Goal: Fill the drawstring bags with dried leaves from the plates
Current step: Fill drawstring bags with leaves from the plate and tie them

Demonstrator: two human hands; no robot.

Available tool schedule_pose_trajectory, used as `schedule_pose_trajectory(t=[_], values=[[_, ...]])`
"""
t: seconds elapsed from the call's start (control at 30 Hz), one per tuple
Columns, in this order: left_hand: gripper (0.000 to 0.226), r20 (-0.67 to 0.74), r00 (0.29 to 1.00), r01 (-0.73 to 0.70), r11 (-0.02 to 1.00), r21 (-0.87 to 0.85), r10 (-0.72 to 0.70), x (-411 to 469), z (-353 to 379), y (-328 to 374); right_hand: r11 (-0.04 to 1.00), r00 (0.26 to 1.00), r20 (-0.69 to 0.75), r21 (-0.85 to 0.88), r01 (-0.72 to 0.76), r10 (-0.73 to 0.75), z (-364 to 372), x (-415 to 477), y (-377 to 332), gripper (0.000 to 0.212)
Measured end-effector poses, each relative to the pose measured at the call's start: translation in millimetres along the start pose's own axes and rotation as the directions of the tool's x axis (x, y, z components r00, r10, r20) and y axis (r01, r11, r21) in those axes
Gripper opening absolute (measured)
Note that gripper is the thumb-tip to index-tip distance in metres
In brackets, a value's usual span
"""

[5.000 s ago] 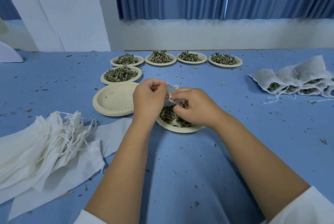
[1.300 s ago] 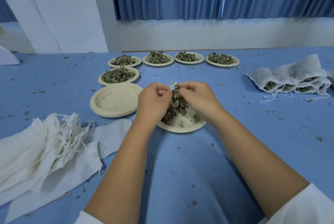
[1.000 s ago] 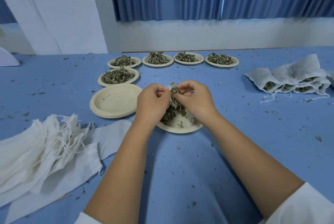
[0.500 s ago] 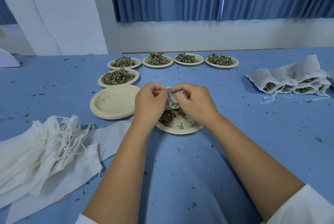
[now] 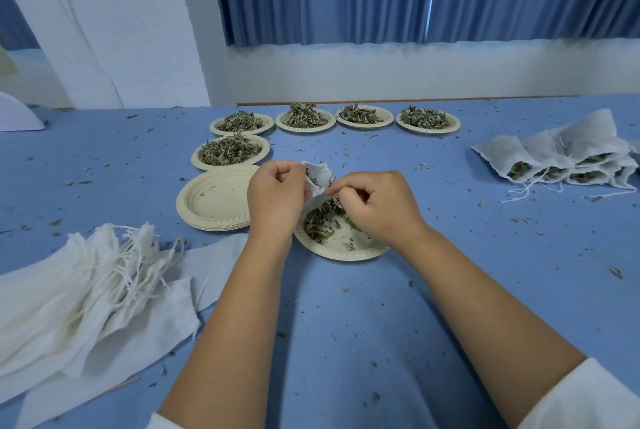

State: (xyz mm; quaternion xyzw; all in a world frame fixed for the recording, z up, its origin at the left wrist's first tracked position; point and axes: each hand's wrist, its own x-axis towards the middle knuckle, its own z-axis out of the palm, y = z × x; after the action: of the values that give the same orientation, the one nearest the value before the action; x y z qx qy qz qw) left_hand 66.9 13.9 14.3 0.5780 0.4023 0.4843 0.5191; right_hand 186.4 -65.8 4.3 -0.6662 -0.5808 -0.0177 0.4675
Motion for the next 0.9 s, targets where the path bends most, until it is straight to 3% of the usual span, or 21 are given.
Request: schedule_pose_trajectory(t=[0.27, 0.4, 0.6, 0.67, 0.8, 0.9], values=[[0.014, 0.000, 1.000, 0.022, 0.999, -0.027, -0.022, 1, 0, 1, 0.999, 0.999, -0.036, 0.020, -0.032, 0.033, 2, 0, -1, 0.030], [0.016, 0.009, 1.000, 0.021, 0.999, -0.028, -0.021, 0, 1, 2, 0.993, 0.990, 0.119, -0.099, -0.058, 0.070, 4, 0, 1, 0.029], [0.017, 0.117, 0.993, 0.000, 1.000, 0.017, -0.002, -4, 2, 4, 0.981, 0.914, 0.387, -0.186, -0.050, 0.121, 10, 0, 6, 0.017], [0.013, 0.108, 0.994, -0.005, 0.999, 0.043, 0.000, -3, 2, 3, 0.985, 0.937, 0.329, -0.162, -0.065, 0.116, 9, 1, 6, 0.017], [0.012, 0.085, 0.996, -0.031, 0.994, 0.105, 0.022, -1, 2, 0, 0.987, 0.989, -0.012, 0.057, -0.150, 0.150, 3, 8, 7, 0.015], [0.012, 0.122, 0.992, -0.042, 0.990, 0.137, 0.026, -2, 1, 0, 0.974, 0.983, -0.033, 0.145, -0.177, 0.183, -4, 13, 10, 0.022]])
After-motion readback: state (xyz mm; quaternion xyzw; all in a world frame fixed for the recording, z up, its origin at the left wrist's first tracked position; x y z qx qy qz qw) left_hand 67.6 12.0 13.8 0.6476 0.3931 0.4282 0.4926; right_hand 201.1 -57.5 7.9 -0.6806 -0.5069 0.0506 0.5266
